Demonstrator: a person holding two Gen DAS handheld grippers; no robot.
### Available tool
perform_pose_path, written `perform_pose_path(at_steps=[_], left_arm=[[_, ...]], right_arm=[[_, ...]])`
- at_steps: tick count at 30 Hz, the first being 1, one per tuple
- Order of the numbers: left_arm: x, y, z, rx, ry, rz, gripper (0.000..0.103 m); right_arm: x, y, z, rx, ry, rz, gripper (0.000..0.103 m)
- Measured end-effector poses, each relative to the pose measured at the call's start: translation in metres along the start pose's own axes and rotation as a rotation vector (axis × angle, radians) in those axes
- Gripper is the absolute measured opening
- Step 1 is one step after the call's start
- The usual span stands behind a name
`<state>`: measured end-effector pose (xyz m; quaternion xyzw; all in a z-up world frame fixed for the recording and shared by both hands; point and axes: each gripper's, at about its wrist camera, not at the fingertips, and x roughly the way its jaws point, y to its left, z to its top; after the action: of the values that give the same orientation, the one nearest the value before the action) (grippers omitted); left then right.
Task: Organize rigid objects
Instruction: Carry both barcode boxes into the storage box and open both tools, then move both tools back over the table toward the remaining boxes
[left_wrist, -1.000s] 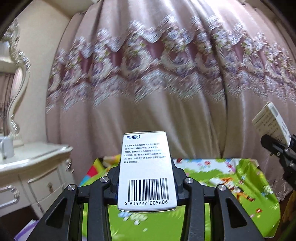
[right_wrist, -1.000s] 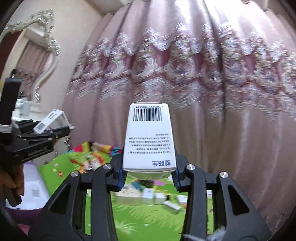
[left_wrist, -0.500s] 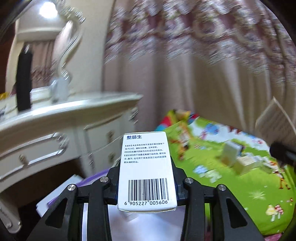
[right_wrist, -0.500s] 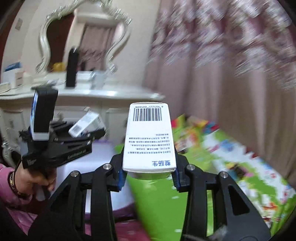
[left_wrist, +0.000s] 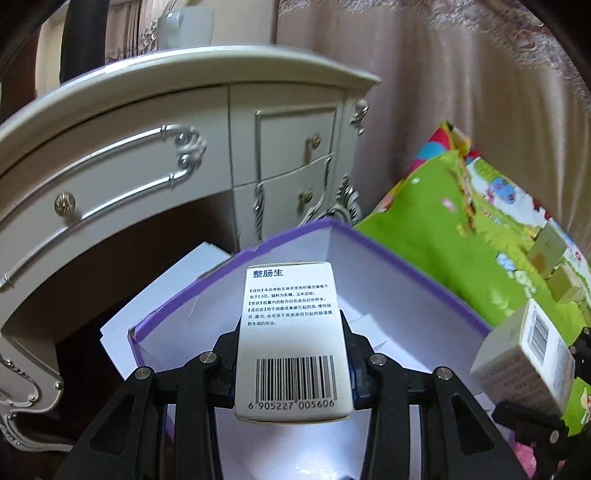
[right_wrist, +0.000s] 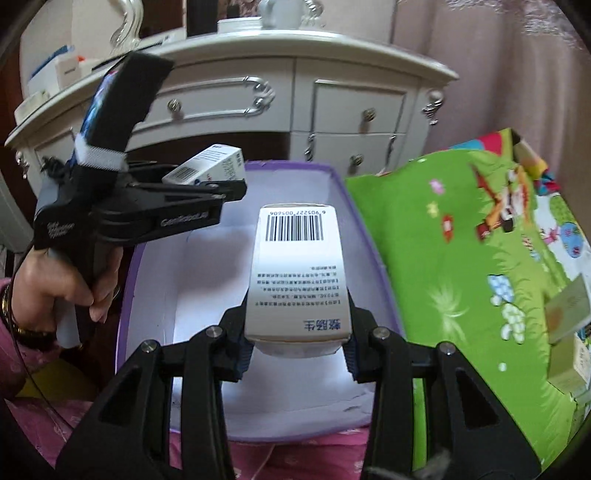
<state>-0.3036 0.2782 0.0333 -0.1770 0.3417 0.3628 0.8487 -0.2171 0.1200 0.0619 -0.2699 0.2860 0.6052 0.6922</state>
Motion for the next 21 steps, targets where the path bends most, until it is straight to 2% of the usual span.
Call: perform_pose_path(at_steps=[1, 2, 3, 4, 5, 10, 12, 16, 18, 21], left_arm=[[0.004, 0.001, -0.001, 0.006, 0.016, 0.026, 0.047], [0.008, 0.002, -0.002, 0.009, 0.036, 0.065, 0.065], [0.009, 0.003, -0.002, 0.006, 0.042, 0.090, 0.084], [0.009, 0.004, -0.003, -0.002, 0.039, 0.123, 0.089], [0.006, 0.004, -0.003, -0.010, 0.023, 0.141, 0.090], [-0.005, -0.010, 0.004, -0.006, -0.019, 0.125, 0.090], [-0.010, -0.022, 0.007, 0.005, -0.029, 0.081, 0.090], [-0.019, -0.062, 0.008, 0.075, -0.048, -0.050, 0.091], [-0.025, -0.089, 0.006, 0.139, -0.054, -0.113, 0.093], [-0.028, -0.140, 0.004, 0.259, -0.025, -0.197, 0.093]], right_arm=[[0.005, 0.002, -0.002, 0.000, 0.014, 0.028, 0.045], [0.008, 0.003, -0.002, 0.002, 0.029, 0.058, 0.052], [0.011, 0.003, -0.003, 0.007, 0.040, 0.076, 0.065], [0.012, 0.002, -0.005, 0.015, 0.043, 0.077, 0.069], [0.008, 0.000, -0.007, 0.026, 0.033, 0.059, 0.075], [-0.020, -0.023, -0.011, 0.097, -0.034, 0.005, 0.077], [-0.037, -0.042, -0.016, 0.145, -0.063, -0.035, 0.079], [-0.075, -0.084, -0.034, 0.244, -0.111, -0.169, 0.085], [-0.098, -0.110, -0.057, 0.301, -0.115, -0.274, 0.088], [-0.127, -0.149, -0.097, 0.415, -0.099, -0.371, 0.089]])
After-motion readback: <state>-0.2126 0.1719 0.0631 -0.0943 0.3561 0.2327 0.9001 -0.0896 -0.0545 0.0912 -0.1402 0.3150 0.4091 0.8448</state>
